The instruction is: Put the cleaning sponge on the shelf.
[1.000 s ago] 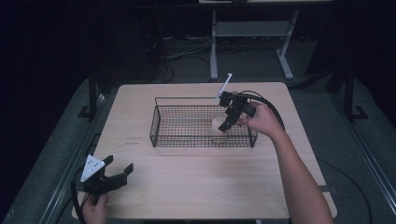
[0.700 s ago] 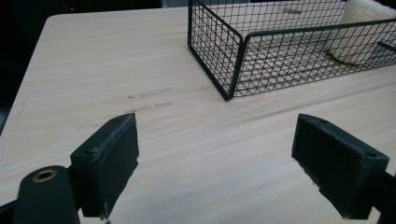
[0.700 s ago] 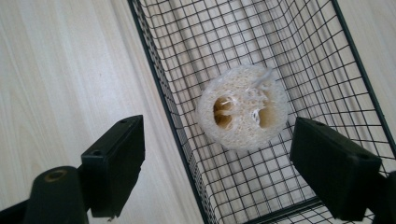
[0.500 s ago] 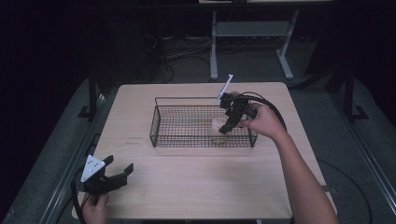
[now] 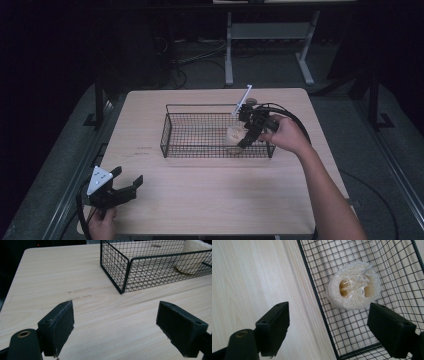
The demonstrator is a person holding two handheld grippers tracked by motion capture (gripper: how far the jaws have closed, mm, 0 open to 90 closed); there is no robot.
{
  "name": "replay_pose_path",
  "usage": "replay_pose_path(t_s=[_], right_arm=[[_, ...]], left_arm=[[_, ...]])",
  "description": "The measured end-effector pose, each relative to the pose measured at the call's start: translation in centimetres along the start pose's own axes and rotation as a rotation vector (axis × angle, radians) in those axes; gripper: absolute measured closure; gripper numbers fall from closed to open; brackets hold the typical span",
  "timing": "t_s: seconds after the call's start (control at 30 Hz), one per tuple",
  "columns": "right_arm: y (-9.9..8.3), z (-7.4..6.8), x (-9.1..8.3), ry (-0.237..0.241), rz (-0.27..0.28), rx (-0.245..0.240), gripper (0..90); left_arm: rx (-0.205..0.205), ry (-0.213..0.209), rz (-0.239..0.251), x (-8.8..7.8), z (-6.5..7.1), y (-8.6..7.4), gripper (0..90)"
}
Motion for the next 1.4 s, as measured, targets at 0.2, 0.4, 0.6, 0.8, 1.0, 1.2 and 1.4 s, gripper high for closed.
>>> replay_pose_path(t_s=[0.2,0.4,0.6,0.8,1.0,1.2,1.4], right_arm=[[-0.1,-0.7,-0.1,0.003,0.008,-0.018,17.5],[-0.4,-1.1,0.1,0.001,0.000,-0.024,17.4],[-0.5,-1.7,0.2,0.015,0.016,-0.028,17.5],[-0.9,-2.1,0.5,0.018,0.008,-0.038,17.4],[-1.4,-2.6,0.9,0.024,0.006,-0.041,17.5],[-2.1,-2.9,1.1,0.026,0.017,-0.040,16.9],[-2.9,-3.3,1.4,0.032,0.011,-0.041,16.9]], left_arm=[[0.003,-0.003,-0.004,0.1,0.0,-0.1,13.9],[0.007,-0.007,-0.003,0.1,0.1,0.0,13.9],[0.006,-0.008,-0.003,0.1,0.1,0.0,13.9],[0.005,-0.008,-0.002,0.1,0.1,0.0,13.9],[0.005,-0.008,-0.002,0.0,0.1,0.0,13.9],[0.006,-0.008,-0.004,0.0,0.1,0.0,13.9],[0.007,-0.010,-0.003,0.1,0.2,0.0,13.9]])
Point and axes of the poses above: each handheld gripper's, and its own axes: x roughly forward along the jaws, y roughly out of its top, z roughly to its right, the point moved 7 cm from there along x, roughly forward along the jaws, and after that the axes turned 10 degrees about x, right-handed, at the moved point
